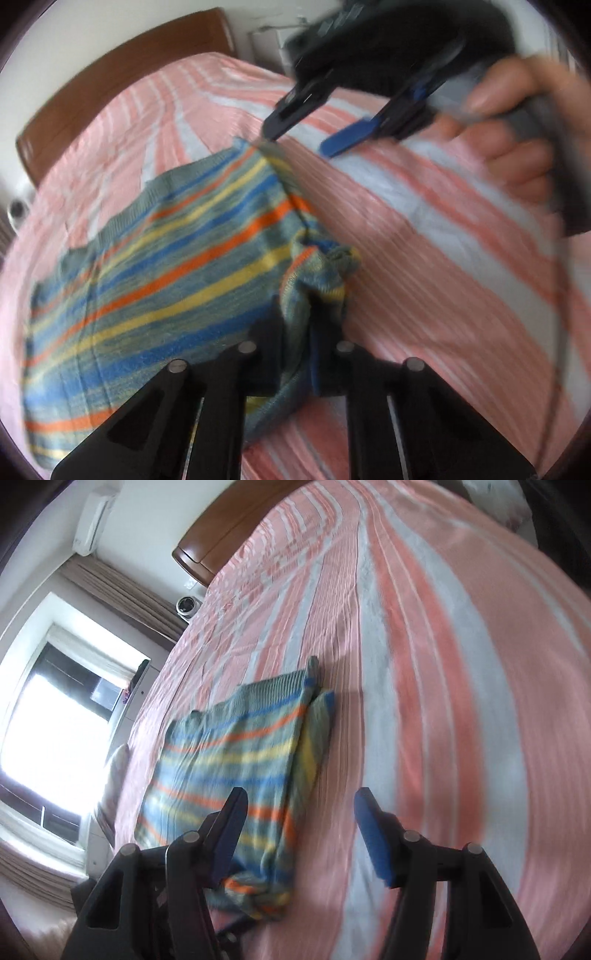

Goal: Fold small clothes

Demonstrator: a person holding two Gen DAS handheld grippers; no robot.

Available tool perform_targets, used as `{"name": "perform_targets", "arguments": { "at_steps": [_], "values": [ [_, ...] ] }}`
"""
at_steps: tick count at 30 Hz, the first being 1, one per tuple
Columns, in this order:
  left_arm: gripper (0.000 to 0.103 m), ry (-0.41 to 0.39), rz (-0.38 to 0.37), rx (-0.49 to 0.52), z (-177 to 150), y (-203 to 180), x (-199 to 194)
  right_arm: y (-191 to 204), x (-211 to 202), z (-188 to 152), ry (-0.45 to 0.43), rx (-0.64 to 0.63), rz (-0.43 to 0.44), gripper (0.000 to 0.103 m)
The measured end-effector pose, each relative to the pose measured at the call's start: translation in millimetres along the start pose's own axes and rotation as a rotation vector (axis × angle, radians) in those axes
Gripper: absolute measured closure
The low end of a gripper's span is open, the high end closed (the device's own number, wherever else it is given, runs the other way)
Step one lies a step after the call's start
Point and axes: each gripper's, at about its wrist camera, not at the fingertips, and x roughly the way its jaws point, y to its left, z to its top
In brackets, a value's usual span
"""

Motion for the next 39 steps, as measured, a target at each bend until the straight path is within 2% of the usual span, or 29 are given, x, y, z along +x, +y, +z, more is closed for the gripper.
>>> {"name": "perform_targets", "arguments": {
  "at_steps": [3,4,5,6,9,13,15,17,20,21,22,23,24,25,26,28,31,34,37,39],
  "values": [
    [0.095,-0.041,-0.042,-0.054,-2.3,12.6,-16.2,-5.0,35.2,20.6,0.043,0.066,0.033,0.043],
    [0.095,-0.050,-0.055,-0.077,-4.5,19.3,-22.5,-5.0,45.4,24.5,0.045,0.080,0.022,0.052],
    [0.095,-0.063,-0.067,-0.111,-7.3,30.1,-31.9,0.0,54.1,28.9,0.033,0.072,0.011,0.083],
    [0.095,-0.075,-0.071,-0.143,-10.0,40.4,-39.5,8.4,58.1,32.1,0.022,0.055,-0.011,0.094],
    [0.095,-0.107,-0.084,-0.308,-25.0,96.1,-72.4,54.0,54.9,36.9,-0.018,-0.029,0.042,0.094],
    [0.095,-0.104,-0.058,-0.517,-58.7,175.4,-101.7,146.7,64.8,38.6,-0.006,-0.190,0.116,0.094],
    [0.095,-0.091,-0.044,-0.601,-78.4,206.0,-109.3,192.3,88.2,39.4,0.019,-0.249,0.146,0.094],
    [0.095,-0.082,0.007,-0.657,-97.6,227.8,-115.6,233.3,122.0,38.1,0.054,-0.303,0.159,0.094],
    [0.094,-0.040,0.033,-0.729,-118.6,255.0,-111.4,275.8,177.0,32.7,0.101,-0.340,0.157,0.094],
    [0.089,-0.017,0.041,-0.742,-125.1,262.1,-108.3,284.1,192.2,30.3,0.111,-0.345,0.148,0.094],
    [0.078,0.009,0.059,-0.743,-130.1,266.0,-105.5,292.4,209.8,27.8,0.123,-0.343,0.143,0.093],
    [0.073,0.034,0.083,-0.743,-136.6,267.9,-105.2,297.7,226.9,23.9,0.139,-0.325,0.163,0.088],
    [0.060,0.037,0.090,-0.748,-142.5,268.9,-109.5,299.7,239.9,20.2,0.156,-0.297,0.178,0.088],
    [0.046,0.035,0.097,-0.755,-146.6,269.1,-114.9,299.3,249.5,15.7,0.169,-0.263,0.184,0.076],
    [0.041,0.025,0.095,-0.762,-149.6,270.9,-120.3,298.5,253.2,11.3,0.166,-0.219,0.191,0.062],
    [0.031,-0.006,0.085,-0.770,-156.3,272.8,-134.4,294.1,242.7,7.0,0.134,-0.174,0.227,0.061],
    [0.030,-0.028,0.072,-0.755,-151.1,278.3,-135.4,290.4,203.2,4.1,0.068,-0.228,0.198,0.061],
    [0.030,-0.009,0.106,-0.780,-148.5,285.5,-122.9,288.1,159.1,-13.0,0.066,-0.352,0.167,0.061],
    [0.037,0.083,0.158,-0.832,-159.5,299.5,-106.2,282.2,130.0,-61.0,0.101,-0.510,0.163,0.061],
    [0.038,0.111,0.174,-0.829,-170.3,300.3,-107.4,269.0,135.5,-93.2,0.161,-0.535,0.141,0.061]
  ]
}}
